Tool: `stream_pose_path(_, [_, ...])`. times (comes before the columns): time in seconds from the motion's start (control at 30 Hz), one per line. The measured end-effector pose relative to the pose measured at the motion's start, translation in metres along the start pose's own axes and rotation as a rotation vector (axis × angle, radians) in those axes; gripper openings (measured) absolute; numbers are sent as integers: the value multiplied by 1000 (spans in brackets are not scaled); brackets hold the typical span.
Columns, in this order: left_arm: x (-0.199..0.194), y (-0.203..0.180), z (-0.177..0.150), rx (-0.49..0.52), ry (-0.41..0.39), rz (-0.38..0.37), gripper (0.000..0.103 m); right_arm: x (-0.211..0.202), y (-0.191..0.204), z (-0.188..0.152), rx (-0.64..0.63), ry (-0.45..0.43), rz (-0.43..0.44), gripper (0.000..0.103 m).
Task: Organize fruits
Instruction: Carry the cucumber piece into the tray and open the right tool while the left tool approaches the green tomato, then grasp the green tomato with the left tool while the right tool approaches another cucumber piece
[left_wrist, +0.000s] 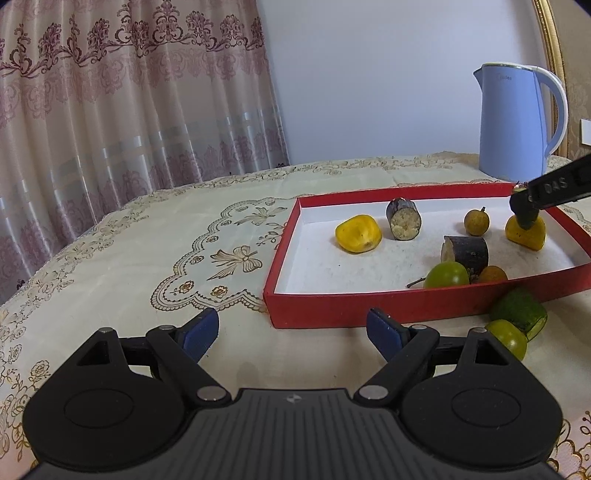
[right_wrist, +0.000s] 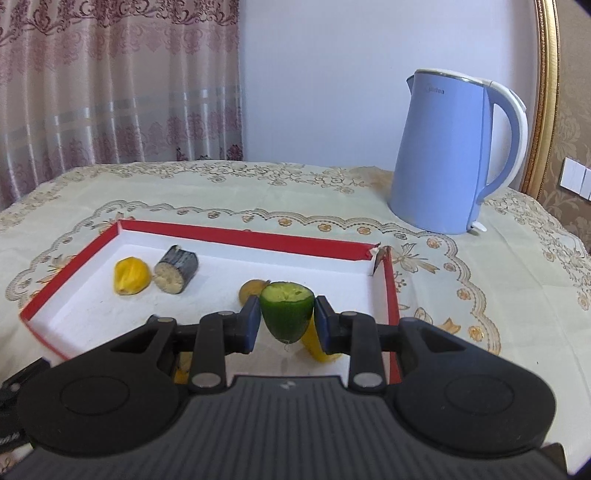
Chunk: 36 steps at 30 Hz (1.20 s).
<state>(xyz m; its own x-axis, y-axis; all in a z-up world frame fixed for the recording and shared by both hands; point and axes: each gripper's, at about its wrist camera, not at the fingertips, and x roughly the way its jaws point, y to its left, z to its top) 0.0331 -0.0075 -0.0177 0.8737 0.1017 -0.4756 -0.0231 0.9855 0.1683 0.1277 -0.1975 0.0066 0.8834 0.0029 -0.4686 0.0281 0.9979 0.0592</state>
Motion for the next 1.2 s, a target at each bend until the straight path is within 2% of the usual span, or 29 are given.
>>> stream_pose_path(0.3, [3, 3, 0, -16, 18, -2, 87, 25, -2, 7, 30, 30, -16, 31])
stream_pose_path(0.37, [4, 3, 0, -17, 21, -1, 87, 27, -2, 8, 34, 37, -31, 51])
stream_pose_path(0.43, [4, 3, 0, -17, 23, -1, 87, 21, -4, 7, 43, 18, -35, 59])
stream_pose_path(0.6, [3, 5, 1, -29, 19, -16, 87, -15, -16, -2, 84, -46, -25, 61])
stream_pose_path(0.67, [-3, 8, 1, -34, -5, -52, 87, -34, -21, -10, 108, -78, -21, 71])
stream_pose_path(0.77, [-14, 7, -1, -27, -46, -135, 87, -63, -27, -28, 136, -124, -19, 80])
stream_pose_path(0.87, [-27, 0, -1, 16, -84, -233, 87, -82, -35, -49, 195, -145, -3, 88])
stream_pose_path(0.97, [-41, -20, 2, 96, -128, -268, 87, -89, -42, -68, 264, -139, 11, 90])
stream_pose_path(1.1, [-43, -54, 3, 202, -132, -257, 87, -90, -53, -80, 319, -115, 36, 90])
stream_pose_path(1.2, [-36, -73, -1, 257, -104, -215, 88, -92, -55, -82, 312, -117, 29, 90])
